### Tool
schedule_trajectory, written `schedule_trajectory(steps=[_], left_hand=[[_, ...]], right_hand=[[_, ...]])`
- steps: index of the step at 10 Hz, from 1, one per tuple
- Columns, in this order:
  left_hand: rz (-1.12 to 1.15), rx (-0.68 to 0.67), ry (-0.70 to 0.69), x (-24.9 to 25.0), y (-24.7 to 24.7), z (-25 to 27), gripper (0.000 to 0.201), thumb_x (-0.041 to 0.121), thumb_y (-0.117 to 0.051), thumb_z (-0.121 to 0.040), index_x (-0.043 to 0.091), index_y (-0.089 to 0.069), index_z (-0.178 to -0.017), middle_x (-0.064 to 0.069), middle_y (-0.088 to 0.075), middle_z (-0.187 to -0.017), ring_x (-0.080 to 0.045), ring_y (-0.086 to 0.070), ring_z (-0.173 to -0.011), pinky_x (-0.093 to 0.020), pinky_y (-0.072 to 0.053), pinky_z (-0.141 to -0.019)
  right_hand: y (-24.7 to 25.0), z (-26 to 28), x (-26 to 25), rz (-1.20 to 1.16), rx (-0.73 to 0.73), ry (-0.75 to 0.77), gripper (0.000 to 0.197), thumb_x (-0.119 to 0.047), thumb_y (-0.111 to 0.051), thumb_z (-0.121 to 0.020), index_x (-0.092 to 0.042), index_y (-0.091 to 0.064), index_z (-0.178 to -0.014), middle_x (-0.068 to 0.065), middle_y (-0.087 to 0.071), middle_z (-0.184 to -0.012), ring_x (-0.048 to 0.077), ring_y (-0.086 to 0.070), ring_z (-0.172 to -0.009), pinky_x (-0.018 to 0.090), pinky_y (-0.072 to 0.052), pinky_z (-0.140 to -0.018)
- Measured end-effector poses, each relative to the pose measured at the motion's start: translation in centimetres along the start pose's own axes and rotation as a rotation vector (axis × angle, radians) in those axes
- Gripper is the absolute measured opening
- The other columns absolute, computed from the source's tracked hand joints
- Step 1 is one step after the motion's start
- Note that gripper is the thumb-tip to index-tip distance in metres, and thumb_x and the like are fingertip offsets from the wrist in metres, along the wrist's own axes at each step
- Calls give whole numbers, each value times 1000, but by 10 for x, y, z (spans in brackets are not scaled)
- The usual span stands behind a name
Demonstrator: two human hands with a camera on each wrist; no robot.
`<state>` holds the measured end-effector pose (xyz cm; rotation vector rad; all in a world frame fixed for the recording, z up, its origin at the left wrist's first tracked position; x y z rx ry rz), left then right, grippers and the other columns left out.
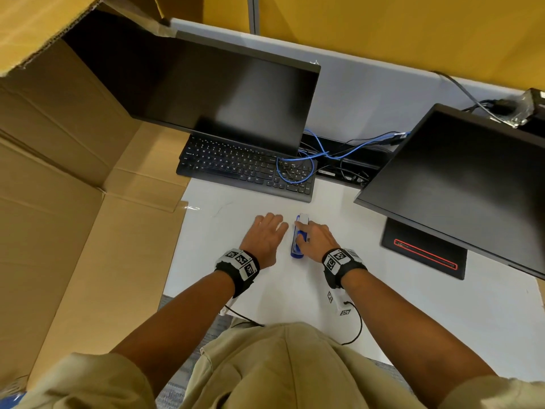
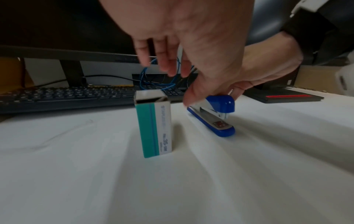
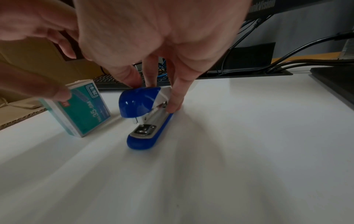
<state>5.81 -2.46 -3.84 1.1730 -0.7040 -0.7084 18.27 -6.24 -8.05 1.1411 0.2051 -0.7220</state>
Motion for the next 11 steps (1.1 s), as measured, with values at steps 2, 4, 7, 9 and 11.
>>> schedule_trajectory(steps=[2,4,7,9,11], left_hand=[[13,-244,185,-28,-4,-5,70,9,-74,-75,7,-39,-135,-14,-45,-135,-32,-43,-126,-41,-49,-95],[89,-192,173,-20,-4,-29,47,10,-71,-84,2,-50,-126,-16,-56,-126,-31,-50,-121,-38,-51,-95],[177,-183,196,-17,-4,-48,49,23,-71,-85,4,-51,-126,-15,-55,-128,-30,-48,-123,-37,-47,-97],[195,-190,192,-17,0,-46,53,25,-71,-86,6,-50,-131,-14,-53,-132,-29,-46,-125,-37,-45,-100],[222,-190,179,-17,6,-43,65,33,-71,-85,11,-44,-140,-10,-50,-141,-27,-42,-132,-40,-45,-105]], right_hand=[[3,3,-4,12,-14,5,51,-27,-50,-92,-17,-46,-141,18,-60,-122,38,-56,-111,43,-50,-95],[4,5,-6,23,-21,-10,52,-26,-49,-93,-19,-43,-144,18,-58,-124,38,-54,-114,41,-49,-97],[3,8,-6,55,-22,-28,52,-26,-45,-94,-19,-40,-145,18,-57,-126,37,-54,-113,41,-47,-96],[4,10,-7,48,-33,-51,52,-26,-44,-95,-19,-38,-146,18,-56,-128,36,-50,-118,41,-45,-98],[5,12,-10,27,-33,-39,54,-23,-39,-98,-27,-29,-150,18,-53,-133,35,-46,-121,42,-44,-99]])
Point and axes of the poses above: each hand's wrist, its own z-axis away from the middle knuckle, its own y-axis out of the back of the hand, x = y × z, the point moved 7 cm from there along -z, towards the middle knuckle
